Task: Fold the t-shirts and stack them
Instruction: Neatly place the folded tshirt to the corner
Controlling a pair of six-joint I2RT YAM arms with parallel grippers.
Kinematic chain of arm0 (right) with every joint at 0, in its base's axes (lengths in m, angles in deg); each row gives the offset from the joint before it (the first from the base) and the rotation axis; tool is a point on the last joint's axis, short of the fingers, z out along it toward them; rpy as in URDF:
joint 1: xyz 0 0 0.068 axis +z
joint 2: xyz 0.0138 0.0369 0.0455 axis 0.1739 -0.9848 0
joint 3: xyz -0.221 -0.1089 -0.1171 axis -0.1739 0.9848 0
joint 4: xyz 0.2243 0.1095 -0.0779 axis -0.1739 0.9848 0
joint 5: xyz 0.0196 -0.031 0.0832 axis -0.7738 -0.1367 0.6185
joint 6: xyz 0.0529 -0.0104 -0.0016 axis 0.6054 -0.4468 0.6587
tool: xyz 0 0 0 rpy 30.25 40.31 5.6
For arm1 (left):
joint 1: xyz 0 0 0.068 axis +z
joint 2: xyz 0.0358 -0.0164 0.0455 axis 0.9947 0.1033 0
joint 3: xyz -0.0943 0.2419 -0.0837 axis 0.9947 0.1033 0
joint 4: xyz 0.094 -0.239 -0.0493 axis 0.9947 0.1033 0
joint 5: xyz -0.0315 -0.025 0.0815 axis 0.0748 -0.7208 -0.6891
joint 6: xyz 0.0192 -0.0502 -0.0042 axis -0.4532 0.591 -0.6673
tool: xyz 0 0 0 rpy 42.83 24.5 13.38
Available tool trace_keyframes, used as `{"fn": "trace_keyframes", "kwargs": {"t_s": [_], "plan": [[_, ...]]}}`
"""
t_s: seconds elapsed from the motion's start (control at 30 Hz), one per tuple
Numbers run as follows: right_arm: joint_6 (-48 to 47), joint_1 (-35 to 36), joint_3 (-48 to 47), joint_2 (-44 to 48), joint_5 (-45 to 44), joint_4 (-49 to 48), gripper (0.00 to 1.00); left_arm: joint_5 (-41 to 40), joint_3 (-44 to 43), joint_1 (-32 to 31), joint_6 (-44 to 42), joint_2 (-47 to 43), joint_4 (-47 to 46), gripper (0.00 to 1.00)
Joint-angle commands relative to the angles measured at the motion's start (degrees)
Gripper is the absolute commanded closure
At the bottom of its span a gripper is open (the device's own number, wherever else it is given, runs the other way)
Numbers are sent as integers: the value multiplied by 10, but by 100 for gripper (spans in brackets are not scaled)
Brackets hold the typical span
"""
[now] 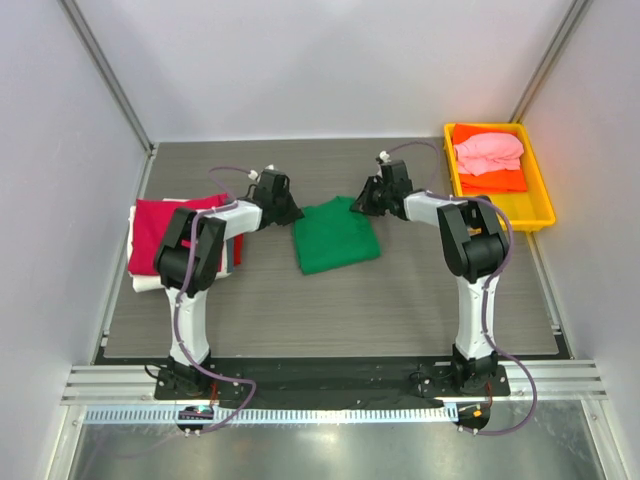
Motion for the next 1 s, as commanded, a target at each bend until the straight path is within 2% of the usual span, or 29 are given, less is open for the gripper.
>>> {"fn": "trace_keyframes", "kwargs": {"t_s": [0.0, 0.23, 0.4, 0.5, 0.63, 0.83, 0.97], "plan": [[-14, 26, 62, 77, 5, -34, 99, 13, 26, -1, -25, -34, -5, 100], [-13, 37, 154, 182, 12, -54, 99, 1, 106, -2, -54, -161, 4, 100], [-21, 63, 203, 267, 1, -49, 99, -2, 127, -2, -90, -284, 83, 100], [-19, 84, 211, 324, -2, -35, 99, -1, 130, -1, -103, -333, 140, 100], [-13, 123, 209, 396, -24, -19, 99, -16, 132, 0, -117, -447, 213, 100], [8, 197, 149, 449, -43, 11, 99, -76, 90, 24, -129, -566, 354, 100], [12, 250, 97, 458, -66, 32, 99, -90, 2, 51, -146, -628, 502, 100]]}}
